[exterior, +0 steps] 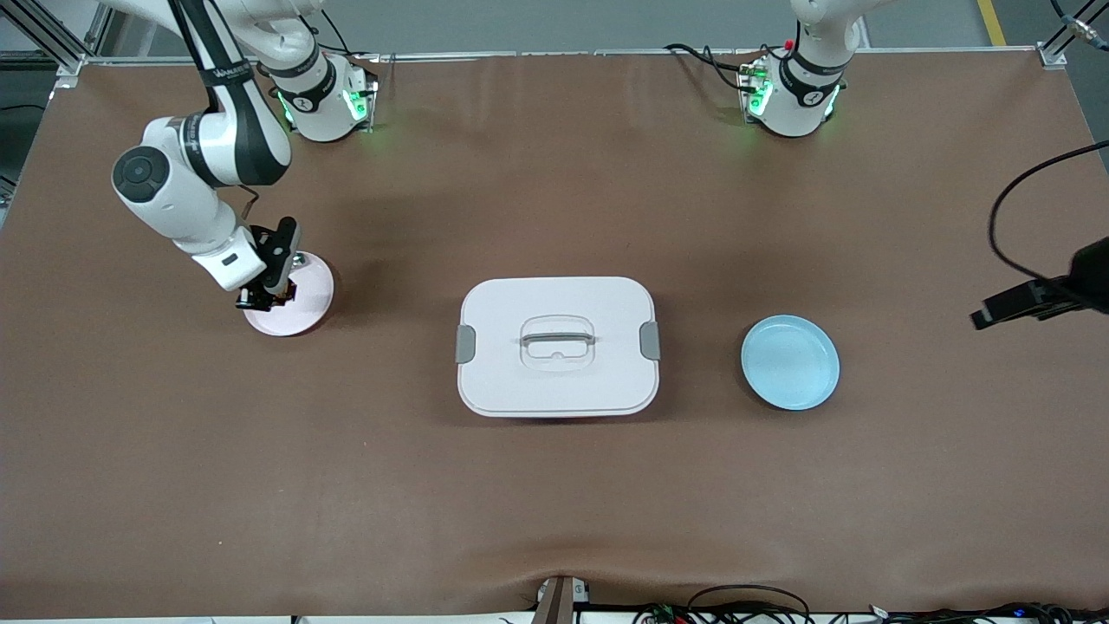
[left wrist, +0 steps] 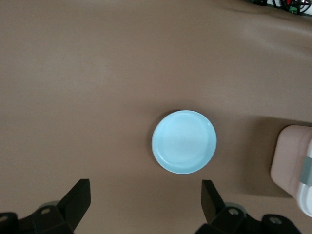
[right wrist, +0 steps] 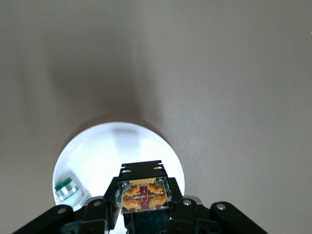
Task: Transfer orange switch to right arm and place
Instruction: 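Lower the switch onto the pink plate with the right gripper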
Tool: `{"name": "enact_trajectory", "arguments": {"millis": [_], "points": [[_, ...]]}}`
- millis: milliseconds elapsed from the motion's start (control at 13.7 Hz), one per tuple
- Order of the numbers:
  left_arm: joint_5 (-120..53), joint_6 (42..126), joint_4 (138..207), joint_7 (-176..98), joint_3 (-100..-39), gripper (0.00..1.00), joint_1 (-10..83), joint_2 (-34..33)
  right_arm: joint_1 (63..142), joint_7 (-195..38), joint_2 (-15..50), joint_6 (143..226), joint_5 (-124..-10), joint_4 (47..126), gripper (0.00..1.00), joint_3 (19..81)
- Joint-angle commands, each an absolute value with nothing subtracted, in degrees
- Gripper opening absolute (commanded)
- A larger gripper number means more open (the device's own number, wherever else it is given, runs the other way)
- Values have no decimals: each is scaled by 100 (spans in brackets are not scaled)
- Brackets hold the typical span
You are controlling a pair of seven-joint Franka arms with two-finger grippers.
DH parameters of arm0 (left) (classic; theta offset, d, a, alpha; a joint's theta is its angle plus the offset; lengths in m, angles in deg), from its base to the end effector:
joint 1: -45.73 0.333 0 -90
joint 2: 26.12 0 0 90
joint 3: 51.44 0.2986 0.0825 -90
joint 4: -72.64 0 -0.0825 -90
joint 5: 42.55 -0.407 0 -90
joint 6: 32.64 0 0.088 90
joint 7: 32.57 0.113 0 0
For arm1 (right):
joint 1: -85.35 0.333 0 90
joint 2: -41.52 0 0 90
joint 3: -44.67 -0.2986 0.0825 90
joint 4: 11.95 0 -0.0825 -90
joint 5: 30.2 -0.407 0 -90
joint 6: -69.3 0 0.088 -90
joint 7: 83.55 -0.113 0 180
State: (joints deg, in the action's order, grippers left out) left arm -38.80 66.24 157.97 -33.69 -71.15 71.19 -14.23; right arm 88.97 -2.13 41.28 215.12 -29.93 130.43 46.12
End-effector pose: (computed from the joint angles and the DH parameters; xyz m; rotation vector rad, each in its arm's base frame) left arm 0.6408 0.0767 0.5363 3.0013 0.2058 0.0698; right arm 0.4902 0.0186 0.2500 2.3095 2.0725 0.0639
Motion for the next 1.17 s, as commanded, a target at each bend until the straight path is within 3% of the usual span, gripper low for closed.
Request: {"name": "enact_trajectory", "arguments": {"millis": [0,218,510,947,1092], "points": [[-3930,6457,15921,-2871,-7175,100,7464,-1803,8737,-120,4258,22080,-2897,13543,0,4537],[-3930,6377,16052,-2861,-7166,100,7578,-2075,8605,-103,3960,22845,-2897,13851,0,4528],[-3938,6456,16817,-2861,-7122,100,7370,-2805,8482,-50,3590,23321,-2906,13896,0,4528],[-4000,6447,16924,-2948,-4797,100,4745,-3025,8491,-50,3010,23945,-2906,13975,0,4519],[-4044,6447,16915,-2949,-4617,100,4486,-3052,8508,-50,2974,23954,-2906,13975,0,4519]]}}
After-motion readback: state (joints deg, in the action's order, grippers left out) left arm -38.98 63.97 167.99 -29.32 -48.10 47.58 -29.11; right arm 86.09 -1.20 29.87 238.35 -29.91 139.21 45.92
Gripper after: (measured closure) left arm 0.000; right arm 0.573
